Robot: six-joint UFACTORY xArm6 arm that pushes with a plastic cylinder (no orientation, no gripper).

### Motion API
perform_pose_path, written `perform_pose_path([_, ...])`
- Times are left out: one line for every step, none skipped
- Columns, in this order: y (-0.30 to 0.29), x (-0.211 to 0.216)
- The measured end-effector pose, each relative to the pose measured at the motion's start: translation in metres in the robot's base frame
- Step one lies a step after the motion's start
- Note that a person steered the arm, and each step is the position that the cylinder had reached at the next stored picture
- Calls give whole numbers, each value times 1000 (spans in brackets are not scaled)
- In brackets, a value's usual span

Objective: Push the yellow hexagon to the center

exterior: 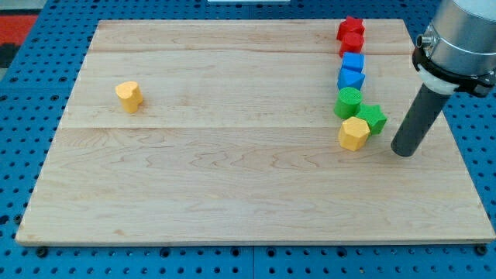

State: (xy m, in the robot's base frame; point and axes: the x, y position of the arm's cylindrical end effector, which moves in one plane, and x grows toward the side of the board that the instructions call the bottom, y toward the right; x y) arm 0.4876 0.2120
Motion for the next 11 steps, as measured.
perform_pose_path([-18,-4])
perform_pose_path([-49,-11])
perform_pose_path([-81,-20])
perform_pose_path([-113,-32])
perform_pose_path([-128,-53])
perform_pose_path([-121,-59])
perform_pose_path([-120,-69])
perform_pose_path([-124,-85])
perform_pose_path([-124,-108])
perform_pose_path([-128,-134])
perform_pose_path([-149,-154])
